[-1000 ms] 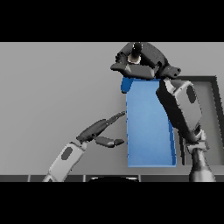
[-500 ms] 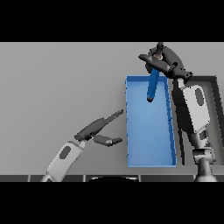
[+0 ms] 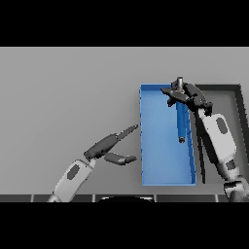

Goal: Pick up the blue pipe and place it into the blue bin.

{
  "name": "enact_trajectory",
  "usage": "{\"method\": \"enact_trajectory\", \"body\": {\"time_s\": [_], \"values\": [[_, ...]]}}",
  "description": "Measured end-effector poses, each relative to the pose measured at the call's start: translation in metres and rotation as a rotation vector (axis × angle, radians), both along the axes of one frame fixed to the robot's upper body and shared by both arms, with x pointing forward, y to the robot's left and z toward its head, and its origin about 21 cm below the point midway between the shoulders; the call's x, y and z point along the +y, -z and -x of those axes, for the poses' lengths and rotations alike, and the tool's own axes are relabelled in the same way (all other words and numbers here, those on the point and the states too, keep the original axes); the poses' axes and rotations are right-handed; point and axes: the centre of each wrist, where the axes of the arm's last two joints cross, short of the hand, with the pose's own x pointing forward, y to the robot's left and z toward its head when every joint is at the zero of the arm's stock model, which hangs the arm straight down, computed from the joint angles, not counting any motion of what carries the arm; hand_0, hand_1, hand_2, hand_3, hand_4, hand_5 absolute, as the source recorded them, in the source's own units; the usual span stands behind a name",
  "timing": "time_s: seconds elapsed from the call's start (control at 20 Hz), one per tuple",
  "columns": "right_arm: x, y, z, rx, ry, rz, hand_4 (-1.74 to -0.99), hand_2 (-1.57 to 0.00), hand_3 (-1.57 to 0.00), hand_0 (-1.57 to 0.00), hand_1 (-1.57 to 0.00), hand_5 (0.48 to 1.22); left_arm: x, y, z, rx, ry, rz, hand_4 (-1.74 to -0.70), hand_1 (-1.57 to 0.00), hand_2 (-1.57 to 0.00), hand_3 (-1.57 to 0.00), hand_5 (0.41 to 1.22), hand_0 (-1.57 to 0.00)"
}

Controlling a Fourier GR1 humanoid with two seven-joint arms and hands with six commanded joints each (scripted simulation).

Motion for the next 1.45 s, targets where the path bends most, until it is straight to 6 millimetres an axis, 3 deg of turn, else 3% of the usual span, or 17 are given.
{"method": "enact_trajectory", "body": {"time_s": [0.05, 0.1, 0.2, 0.25, 0.3, 0.35, 0.55, 0.8, 0.9, 0.95, 1.15, 1.25, 1.45], "values": [[-0.004, 0.011, 0.003, 0.036, 0.004, 0.038, -1.617, -1.57, -0.81, -1.57, -1.57, 1.199, -0.003, -0.001, -0.003, 0.005, -0.005, -0.013, -0.89, 0.0, 0.0, 0.0, 0.483, 0.0], [-0.009, 0.017, 0.006, 0.069, 0.013, 0.07, -1.573, -1.45, -0.96, -1.57, -1.51, 1.188, -0.002, 0.001, -0.003, 0.008, -0.008, -0.012, -0.89, 0.0, 0.0, 0.0, 0.486, 0.0], [-0.009, 0.035, 0.004, 0.179, 0.05, 0.083, -1.451, -0.93, -0.61, -1.01, -0.97, 1.146, -0.001, -0.001, -0.003, -0.005, 0.001, -0.003, -0.88, 0.0, 0.0, 0.0, 0.493, 0.0], [-0.01, 0.039, 0.004, 0.229, 0.068, 0.072, -1.385, -0.74, -0.49, -0.8, -0.77, 1.114, -0.003, 0.0, -0.002, 0.001, 0.003, -0.009, -0.88, 0.0, 0.0, 0.0, 0.495, 0.0], [-0.008, 0.041, 0.004, 0.272, 0.071, 0.061, -1.334, -0.6, -0.39, -0.64, -0.62, 1.135, -0.002, 0.0, -0.002, -0.009, 0.003, -0.007, -0.88, 0.0, 0.0, 0.0, 0.497, 0.0], [-0.008, 0.041, 0.005, 0.298, 0.067, 0.056, -1.296, -0.48, -0.31, -0.51, -0.5, 1.152, -0.002, 0.0, -0.003, -0.009, 0.004, -0.006, -0.88, 0.0, 0.0, 0.0, 0.497, 0.0], [0.0, 0.035, 0.007, 0.289, -0.083, 0.201, -1.179, -0.19, -0.13, -0.21, -0.2, 0.982, -0.003, -0.004, -0.005, -0.006, -0.008, -0.004, -0.88, 0.0, 0.0, 0.0, 0.491, 0.0], [0.002, 0.037, 0.006, 0.24, -0.151, 0.314, -1.131, -0.06, -0.04, -0.07, -0.07, 0.829, 0.0, 0.0, -0.006, -0.006, -0.006, -0.01, -0.88, 0.0, 0.0, 0.0, 0.48, 0.0], [0.004, 0.04, 0.007, 0.235, -0.153, 0.329, -1.144, -0.08, -0.03, -0.38, -0.18, 0.792, -0.002, -0.001, -0.004, -0.006, -0.005, 0.004, -0.88, 0.0, 0.0, 0.0, 0.476, 0.0], [0.003, 0.04, 0.006, 0.236, -0.15, 0.321, -1.152, -0.07, -0.02, -0.3, -0.15, 0.778, -0.003, 0.001, -0.004, 0.003, -0.01, -0.011, -0.88, 0.0, 0.0, 0.0, 0.474, 0.0], [-0.001, 0.037, 0.006, 0.223, -0.166, 0.293, -1.154, -0.03, -0.01, -0.12, -0.06, 0.809, 0.0, -0.001, -0.002, -0.003, -0.01, -0.012, -0.88, 0.0, 0.0, 0.0, 0.476, 0.0], [0.0, 0.039, 0.008, 0.224, -0.151, 0.273, -1.152, -0.02, 0.0, -0.21, -0.1, 0.804, -0.002, -0.002, -0.002, 0.002, -0.008, -0.012, -0.89, 0.0, 0.0, 0.0, 0.478, 0.0], [0.001, 0.036, 0.007, 0.208, -0.171, 0.291, -1.152, -0.02, 0.0, -0.21, -0.1, 0.798, 0.004, -0.001, -0.011, 0.014, -0.018, -0.027, -0.89, 0.0, 0.0, 0.0, 0.48, 0.0]]}}
